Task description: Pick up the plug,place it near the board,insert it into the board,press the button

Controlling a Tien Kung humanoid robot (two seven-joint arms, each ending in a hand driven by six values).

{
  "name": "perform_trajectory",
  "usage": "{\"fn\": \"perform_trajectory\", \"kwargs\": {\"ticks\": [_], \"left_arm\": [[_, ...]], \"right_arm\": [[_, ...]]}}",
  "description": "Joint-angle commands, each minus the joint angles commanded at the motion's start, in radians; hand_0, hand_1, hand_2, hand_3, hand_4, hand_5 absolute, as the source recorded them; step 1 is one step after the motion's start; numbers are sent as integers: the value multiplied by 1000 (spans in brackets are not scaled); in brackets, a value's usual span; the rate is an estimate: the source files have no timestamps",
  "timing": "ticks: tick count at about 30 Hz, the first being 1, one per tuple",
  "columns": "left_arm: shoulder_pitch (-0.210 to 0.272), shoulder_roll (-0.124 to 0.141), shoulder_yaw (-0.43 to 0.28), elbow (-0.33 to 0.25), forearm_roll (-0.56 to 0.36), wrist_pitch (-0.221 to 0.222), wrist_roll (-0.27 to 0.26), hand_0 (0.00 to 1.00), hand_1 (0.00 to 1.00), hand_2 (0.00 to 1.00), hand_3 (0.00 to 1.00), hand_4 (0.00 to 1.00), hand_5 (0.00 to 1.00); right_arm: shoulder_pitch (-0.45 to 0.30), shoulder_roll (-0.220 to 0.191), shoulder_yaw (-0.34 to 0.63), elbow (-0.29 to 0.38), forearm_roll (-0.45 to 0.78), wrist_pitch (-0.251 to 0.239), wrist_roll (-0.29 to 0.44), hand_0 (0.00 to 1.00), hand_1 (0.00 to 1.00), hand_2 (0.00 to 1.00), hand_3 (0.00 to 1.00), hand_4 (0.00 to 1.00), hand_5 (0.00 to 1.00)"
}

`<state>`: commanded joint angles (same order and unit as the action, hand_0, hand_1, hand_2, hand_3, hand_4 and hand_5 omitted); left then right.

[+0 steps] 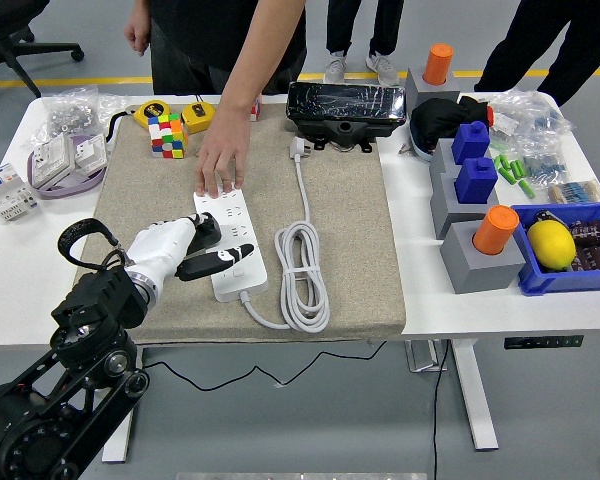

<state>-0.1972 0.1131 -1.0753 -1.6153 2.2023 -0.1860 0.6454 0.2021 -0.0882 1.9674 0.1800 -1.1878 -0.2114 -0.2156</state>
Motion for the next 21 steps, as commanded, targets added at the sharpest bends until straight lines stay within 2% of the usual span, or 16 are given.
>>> {"fn": "perform_trajectory", "kwargs": {"ticks": [16, 21], "left_arm": [[-26, 2, 49, 19, -12, -4, 0, 948, 887, 869, 888, 998, 998], [-31, 9, 45, 8, 6, 19, 0, 948, 887, 869, 888, 998, 998]], "right_arm": [[1, -1, -1, 0, 1, 0, 1, 782, 693, 709, 756, 998, 998], [-1, -1, 1, 0, -1, 0, 0, 782, 693, 709, 756, 998, 998]]}}
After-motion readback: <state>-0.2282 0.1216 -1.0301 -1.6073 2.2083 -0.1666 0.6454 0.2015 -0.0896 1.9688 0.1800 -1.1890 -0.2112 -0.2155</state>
